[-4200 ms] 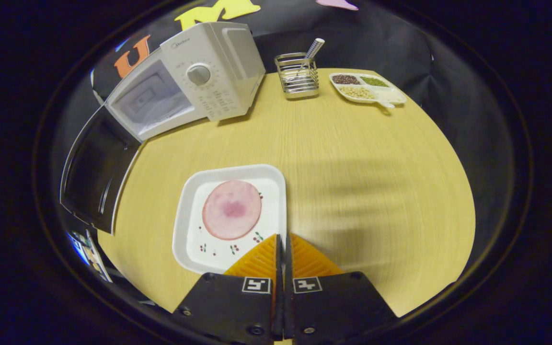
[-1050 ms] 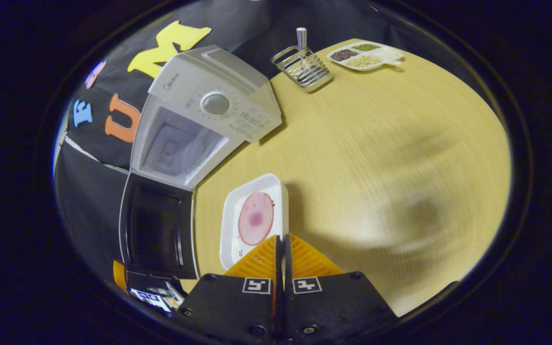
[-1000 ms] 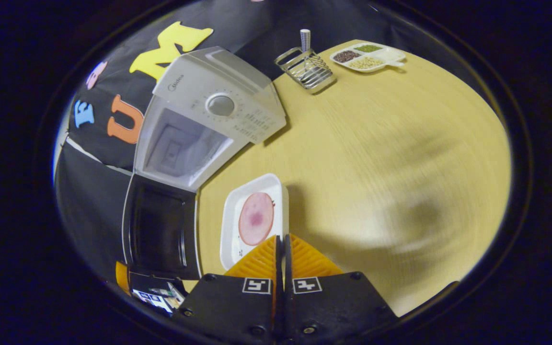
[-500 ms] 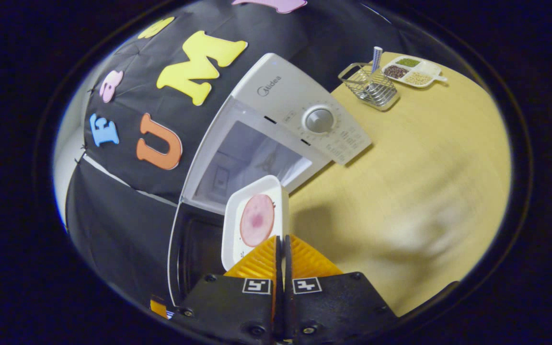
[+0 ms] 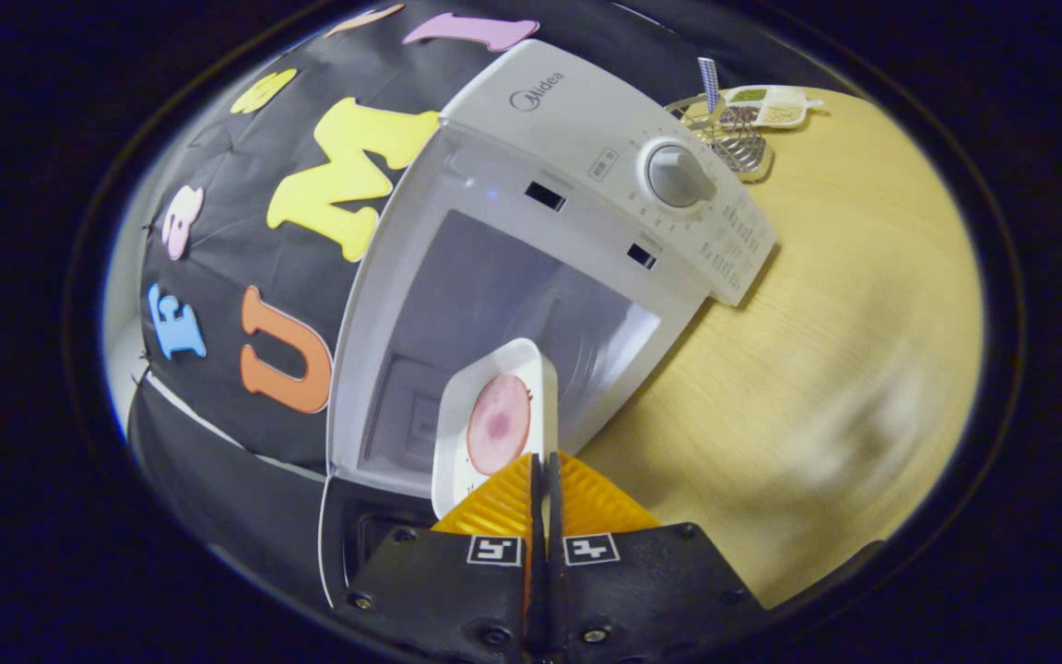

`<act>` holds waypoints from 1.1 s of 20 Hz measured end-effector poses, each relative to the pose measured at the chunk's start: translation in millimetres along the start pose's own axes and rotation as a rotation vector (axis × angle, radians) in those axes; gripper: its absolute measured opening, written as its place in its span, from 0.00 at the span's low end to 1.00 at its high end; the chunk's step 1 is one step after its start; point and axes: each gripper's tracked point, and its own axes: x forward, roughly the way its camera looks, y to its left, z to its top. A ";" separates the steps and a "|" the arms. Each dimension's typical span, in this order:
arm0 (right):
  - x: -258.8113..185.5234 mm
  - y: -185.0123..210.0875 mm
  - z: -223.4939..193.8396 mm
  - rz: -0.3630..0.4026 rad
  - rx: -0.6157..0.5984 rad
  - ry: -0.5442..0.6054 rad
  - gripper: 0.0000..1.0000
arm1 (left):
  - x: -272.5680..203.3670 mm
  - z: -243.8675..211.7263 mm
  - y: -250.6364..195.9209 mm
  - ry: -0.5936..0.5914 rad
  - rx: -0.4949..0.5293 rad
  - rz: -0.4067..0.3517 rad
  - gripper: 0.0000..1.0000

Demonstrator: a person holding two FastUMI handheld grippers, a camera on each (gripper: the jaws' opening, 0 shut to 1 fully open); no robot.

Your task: Open the microwave oven with the left hand, put the food in, and close the microwave oven.

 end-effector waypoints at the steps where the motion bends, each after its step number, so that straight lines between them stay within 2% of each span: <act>1: 10.5 -0.8 4.1 -0.017 0.024 -0.033 0.04 | 0.0 -1.8 -0.7 0.009 0.014 0.002 0.95; 5: 39.3 0.3 16.2 -0.086 0.076 -0.140 0.04 | -3.5 -6.1 -3.3 0.024 0.034 -0.003 0.95; 7: 52.8 4.7 13.1 -0.081 0.092 -0.138 0.04 | -4.1 -7.9 -0.9 0.033 0.025 0.005 0.95; 10: 67.0 2.1 20.2 -0.096 0.054 -0.179 0.04 | -8.3 -13.6 -6.8 0.042 0.020 -0.006 0.95; 12: 67.0 6.3 31.5 -0.098 -0.021 -0.229 0.09 | -10.2 -17.9 -11.4 0.050 0.024 -0.025 0.95; 13: 64.4 10.2 33.1 -0.091 -0.016 -0.248 0.11 | -9.9 -20.5 -10.7 0.053 0.025 -0.026 0.95; 16: 56.9 27.8 35.6 -0.030 -0.091 -0.240 0.27 | -9.7 -18.5 -7.0 0.047 0.013 -0.014 0.95; 17: 51.2 29.7 36.1 -0.025 -0.132 -0.239 0.49 | -9.4 -19.3 -6.6 0.046 0.007 -0.012 0.95; 18: 43.6 30.3 35.9 -0.029 -0.160 -0.236 0.59 | -8.0 -18.5 -5.0 0.045 0.005 -0.010 0.95; 19: 36.2 32.2 36.4 -0.021 -0.185 -0.227 0.74 | -8.9 -18.2 -0.1 0.042 0.008 -0.004 0.95; 20: 27.0 34.1 35.3 -0.017 -0.220 -0.206 0.81 | -8.2 -16.9 5.0 0.038 0.009 0.003 0.95; 21: 16.4 35.4 35.8 -0.014 -0.285 -0.181 0.84 | -7.4 -13.2 8.7 0.029 0.007 0.005 0.95; 22: 4.4 33.5 40.1 -0.020 -0.381 -0.173 0.99 | -7.1 -9.0 13.6 0.015 0.001 0.007 0.95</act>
